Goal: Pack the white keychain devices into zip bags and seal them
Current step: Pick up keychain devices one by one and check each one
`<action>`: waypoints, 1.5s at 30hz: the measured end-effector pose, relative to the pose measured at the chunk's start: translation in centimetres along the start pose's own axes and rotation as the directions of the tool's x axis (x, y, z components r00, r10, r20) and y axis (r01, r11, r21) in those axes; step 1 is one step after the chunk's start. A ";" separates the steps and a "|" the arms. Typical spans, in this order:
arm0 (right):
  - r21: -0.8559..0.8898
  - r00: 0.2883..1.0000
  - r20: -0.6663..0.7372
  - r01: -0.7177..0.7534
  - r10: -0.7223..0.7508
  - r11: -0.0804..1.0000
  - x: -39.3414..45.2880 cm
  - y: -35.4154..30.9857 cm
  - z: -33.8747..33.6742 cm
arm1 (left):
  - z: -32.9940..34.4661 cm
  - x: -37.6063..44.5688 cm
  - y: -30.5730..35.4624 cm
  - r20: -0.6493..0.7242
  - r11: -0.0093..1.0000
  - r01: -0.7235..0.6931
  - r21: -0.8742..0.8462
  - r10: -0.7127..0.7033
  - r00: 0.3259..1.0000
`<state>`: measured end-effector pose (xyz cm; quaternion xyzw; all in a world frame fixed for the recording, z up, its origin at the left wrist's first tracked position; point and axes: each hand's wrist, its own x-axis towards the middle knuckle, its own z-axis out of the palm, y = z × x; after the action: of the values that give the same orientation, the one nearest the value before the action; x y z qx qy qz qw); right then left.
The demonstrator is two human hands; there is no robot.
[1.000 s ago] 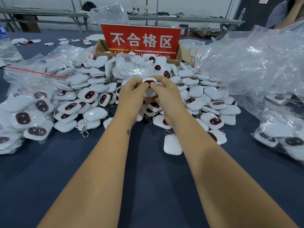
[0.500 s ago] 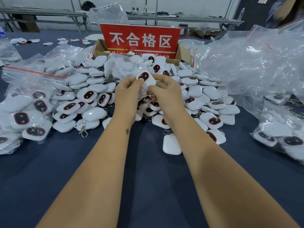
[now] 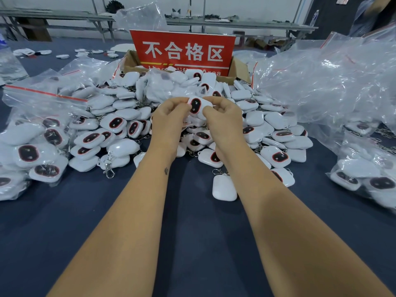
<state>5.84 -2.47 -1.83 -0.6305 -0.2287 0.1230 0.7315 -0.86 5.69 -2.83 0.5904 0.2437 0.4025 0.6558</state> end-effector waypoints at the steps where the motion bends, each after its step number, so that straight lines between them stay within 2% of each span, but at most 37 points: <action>1: 0.000 1.000 -0.004 0.000 0.000 1.000 0.0 0.0 0.0 | 0.0 0.0 0.1 -0.011 0.999 0.024 -0.049 -0.025 1.000; 3: 0.014 1.000 -0.023 -0.008 0.008 1.000 0.1 0.1 0.0 | -0.1 0.1 0.0 -0.049 0.997 0.012 -0.077 -0.016 0.999; 6: 0.064 0.998 -0.056 -0.033 0.037 0.997 0.3 -0.1 -0.2 | -0.3 0.0 -0.4 -0.132 0.973 -0.138 0.186 0.164 0.978; 8: 0.190 0.998 -0.036 -0.036 0.043 0.981 0.4 -0.2 -0.2 | -0.2 -0.3 -0.3 -0.146 0.940 -0.182 0.290 0.231 0.962; 10: 0.327 1.000 0.008 -0.017 0.015 0.945 0.4 -0.2 -0.2 | 0.0 -0.4 -0.2 -0.148 0.933 -0.152 0.325 0.208 0.967; 12: 0.390 0.999 0.038 0.005 -0.021 0.921 0.4 -0.2 -0.2 | 0.1 -0.4 0.1 -0.133 0.934 -0.102 0.343 0.155 0.979; 16: 0.335 0.996 0.051 0.046 -0.067 0.941 0.3 -0.2 0.1 | 0.4 -0.8 0.7 -0.034 0.879 -0.133 0.458 0.167 0.985; 18: 0.247 0.994 0.035 0.092 -0.104 0.965 0.1 -0.3 0.0 | 0.6 -1.0 0.7 0.005 0.841 -0.166 0.515 0.191 0.982; 20: 0.062 0.984 0.023 0.174 -0.176 0.983 -0.1 -0.3 -0.1 | 0.7 -1.1 0.8 -0.004 0.848 -0.167 0.503 0.196 0.981; 23: -0.208 0.969 0.035 0.245 -0.243 0.947 -0.5 -0.3 0.0 | 0.6 -1.0 1.0 -0.078 0.916 -0.103 0.387 0.144 0.986; 25: -0.336 0.961 0.041 0.270 -0.272 0.902 -0.8 -0.2 0.2 | 0.5 -0.9 1.1 -0.137 0.955 -0.064 0.291 0.107 0.985; 28: -0.466 0.939 0.074 0.331 -0.336 0.821 -1.1 0.0 0.3 | 0.2 -0.7 1.3 -0.226 0.965 -0.065 0.255 0.124 0.966; 32: -0.539 0.899 0.150 0.424 -0.412 0.728 -1.2 0.0 0.2 | -0.2 -0.4 1.3 -0.279 0.965 -0.095 0.243 0.164 0.946; 35: -0.565 0.854 0.185 0.497 -0.486 0.658 -1.2 0.2 0.5 | 0.1 -0.7 1.4 -0.260 0.929 -0.185 0.322 0.275 0.926; 37: -0.517 0.848 0.121 0.498 -0.516 0.697 -1.1 0.3 0.5 | 0.2 -0.9 1.5 -0.290 0.908 -0.249 0.336 0.352 0.890; 40: -0.483 0.829 0.008 0.493 -0.559 0.724 -1.0 0.3 0.3 | 0.0 -0.8 2.0 -0.436 0.925 -0.297 0.238 0.375 0.818; 43: -0.454 0.873 -0.048 0.413 -0.485 0.789 -0.8 0.0 0.0 | -0.5 -0.5 2.8 -0.592 0.920 -0.380 0.093 0.358 0.722; 45: -0.522 0.911 -0.011 0.346 -0.412 0.780 -0.6 0.0 -0.2 | -0.6 -0.7 3.2 -0.627 0.880 -0.474 0.037 0.390 0.675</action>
<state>5.39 -2.92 -1.98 -0.7481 -0.3290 -0.1312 0.5611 -2.47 5.38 0.09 0.4231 0.2712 0.7310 0.4617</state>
